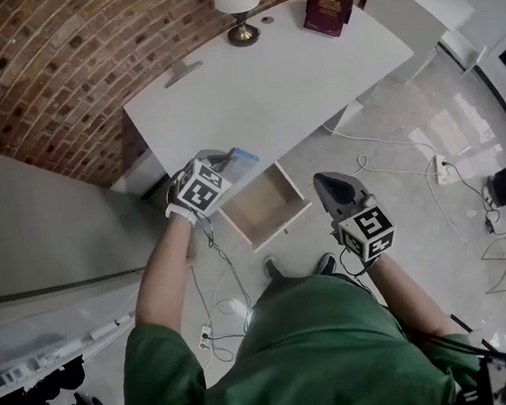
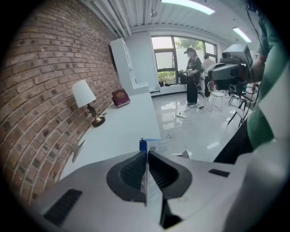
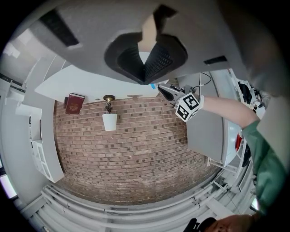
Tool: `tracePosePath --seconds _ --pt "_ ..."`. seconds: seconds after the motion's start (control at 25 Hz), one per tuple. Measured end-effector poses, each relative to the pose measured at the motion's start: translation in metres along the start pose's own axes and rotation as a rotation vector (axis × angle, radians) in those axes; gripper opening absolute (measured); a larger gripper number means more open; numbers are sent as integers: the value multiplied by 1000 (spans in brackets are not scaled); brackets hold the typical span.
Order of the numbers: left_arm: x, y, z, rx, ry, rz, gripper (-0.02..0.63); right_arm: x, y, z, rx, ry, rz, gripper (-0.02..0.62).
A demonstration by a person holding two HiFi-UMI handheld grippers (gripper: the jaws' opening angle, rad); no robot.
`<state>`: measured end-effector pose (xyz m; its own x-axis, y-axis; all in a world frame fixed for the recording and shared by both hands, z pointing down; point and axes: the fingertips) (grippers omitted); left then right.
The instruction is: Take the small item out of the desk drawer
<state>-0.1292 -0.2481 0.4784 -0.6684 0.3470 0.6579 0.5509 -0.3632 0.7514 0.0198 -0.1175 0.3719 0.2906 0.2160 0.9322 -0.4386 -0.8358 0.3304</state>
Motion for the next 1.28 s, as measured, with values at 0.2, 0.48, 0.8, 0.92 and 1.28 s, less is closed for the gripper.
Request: tracePosePath --seconds 0.2,0.48,0.8,0.92,1.28 --pt "16 17 -12 79 13 -90 23 7 6 -8 20 14 -28 3" --pt "37 42 -25 186 18 -216 23 18 7 -13 70 43 -72 3" --pt "63 92 -36 276 -48 -337 18 37 5 -19 121 84 -131 3" --pt "72 106 -41 280 -57 -363 15 43 4 -21 131 98 -143 3" --pt "92 125 -51 272 -110 -371 8 58 -1 -24 145 114 -182 3"
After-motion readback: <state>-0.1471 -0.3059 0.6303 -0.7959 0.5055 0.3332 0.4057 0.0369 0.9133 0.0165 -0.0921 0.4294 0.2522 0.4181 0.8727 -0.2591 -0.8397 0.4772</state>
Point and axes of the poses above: the fingertips, and each gripper's own axes: y forward along the fingers, z to its right, x out of its underside, and after that the axes turned 14 degrees about -y, right-handed
